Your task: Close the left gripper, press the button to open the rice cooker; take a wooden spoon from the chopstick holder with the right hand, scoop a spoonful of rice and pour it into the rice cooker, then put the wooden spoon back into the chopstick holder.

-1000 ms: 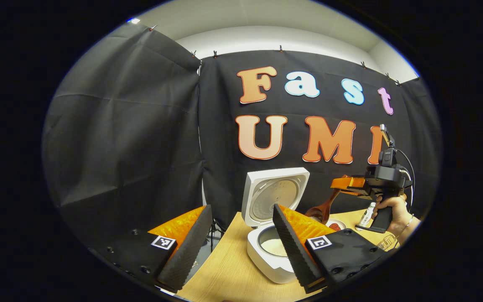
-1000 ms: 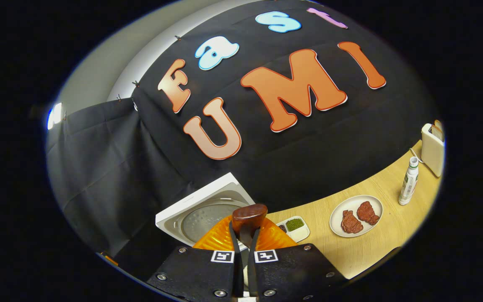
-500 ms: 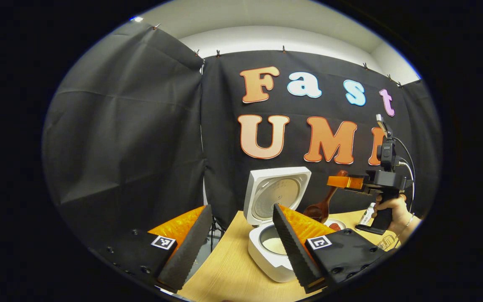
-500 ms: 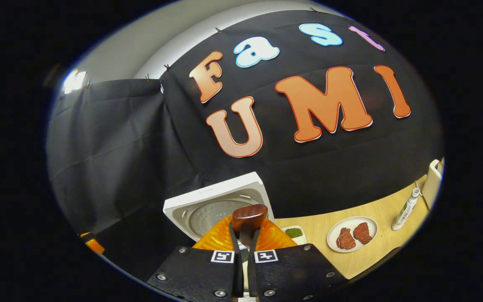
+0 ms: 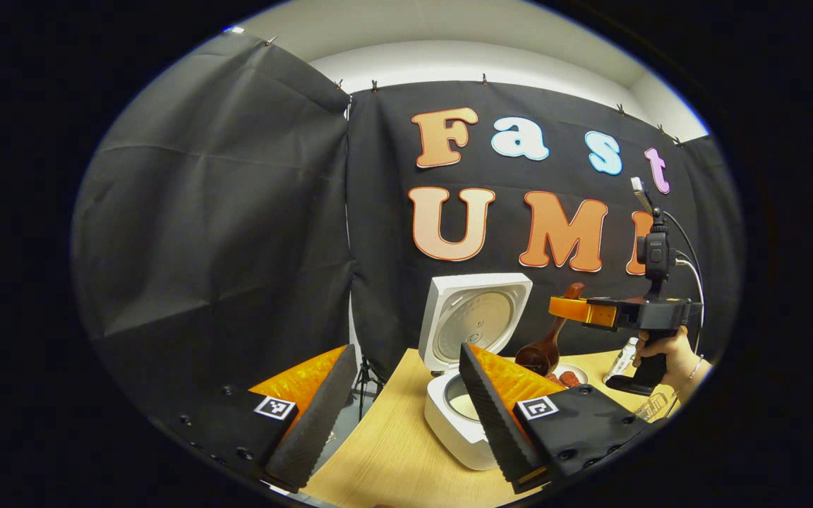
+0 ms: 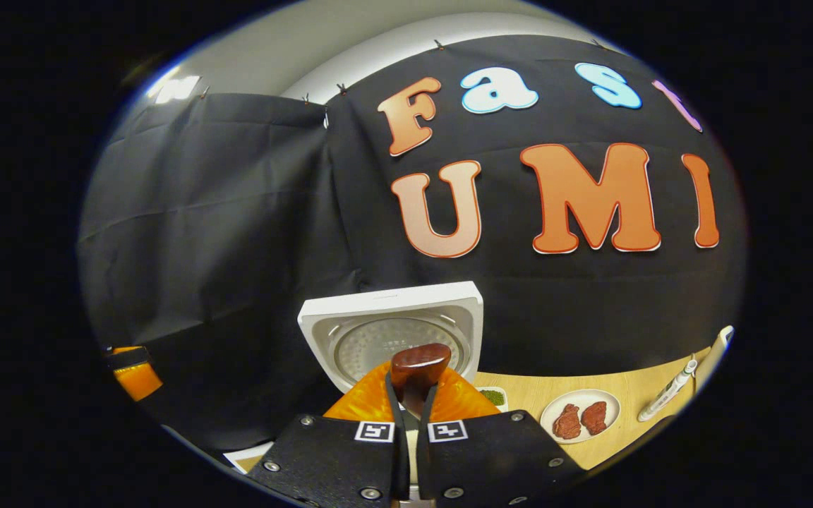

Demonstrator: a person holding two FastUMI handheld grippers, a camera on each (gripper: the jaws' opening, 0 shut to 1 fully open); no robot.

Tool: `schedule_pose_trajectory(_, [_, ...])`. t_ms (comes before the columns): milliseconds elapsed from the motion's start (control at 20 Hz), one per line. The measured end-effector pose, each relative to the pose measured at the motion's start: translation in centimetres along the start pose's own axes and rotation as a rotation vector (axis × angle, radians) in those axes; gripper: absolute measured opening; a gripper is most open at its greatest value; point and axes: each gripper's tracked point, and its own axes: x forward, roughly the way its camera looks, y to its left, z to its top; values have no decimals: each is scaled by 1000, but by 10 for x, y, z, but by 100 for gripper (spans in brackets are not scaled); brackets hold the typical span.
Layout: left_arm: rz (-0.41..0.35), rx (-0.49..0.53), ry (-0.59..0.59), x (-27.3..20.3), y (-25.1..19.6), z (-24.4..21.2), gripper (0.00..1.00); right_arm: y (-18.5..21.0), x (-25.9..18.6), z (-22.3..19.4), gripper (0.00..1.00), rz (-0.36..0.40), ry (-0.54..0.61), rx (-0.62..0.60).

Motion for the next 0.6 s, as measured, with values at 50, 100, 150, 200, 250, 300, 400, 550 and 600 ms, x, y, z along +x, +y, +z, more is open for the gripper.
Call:
schedule_pose_trajectory(50, [1, 0, 1, -1, 0, -1, 99, 3, 0, -2, 3, 4, 4, -21])
schedule_pose_trajectory(100, [1, 1, 3, -2, 0, -1, 99, 5, 0, -4, 3, 9, 6, -42])
schedule_pose_trajectory(150, [3, 2, 1, -3, 1, -1, 99, 8, 0, -6, 3, 14, 9, -59])
schedule_pose_trajectory(200, [5, 3, 1, -4, 1, -1, 99, 9, -1, -8, 4, 16, 9, -70])
schedule_pose_trajectory(250, [8, 5, 0, -4, 1, -1, 99, 10, -1, -8, 3, 18, 9, -76])
schedule_pose_trajectory(300, [10, 7, -1, -5, 2, 0, 99, 11, -1, -9, 4, 20, 8, -76])
schedule_pose_trajectory(400, [12, 6, -3, -6, 1, 0, 99, 9, -3, -9, 3, 16, 8, -51])
schedule_pose_trajectory(550, [14, 4, -7, -9, -1, 1, 99, -2, -9, -4, 3, -1, -3, 36])
schedule_pose_trajectory(600, [16, 7, -9, -10, -1, 1, 99, -6, -12, 0, 3, -4, -11, 67])
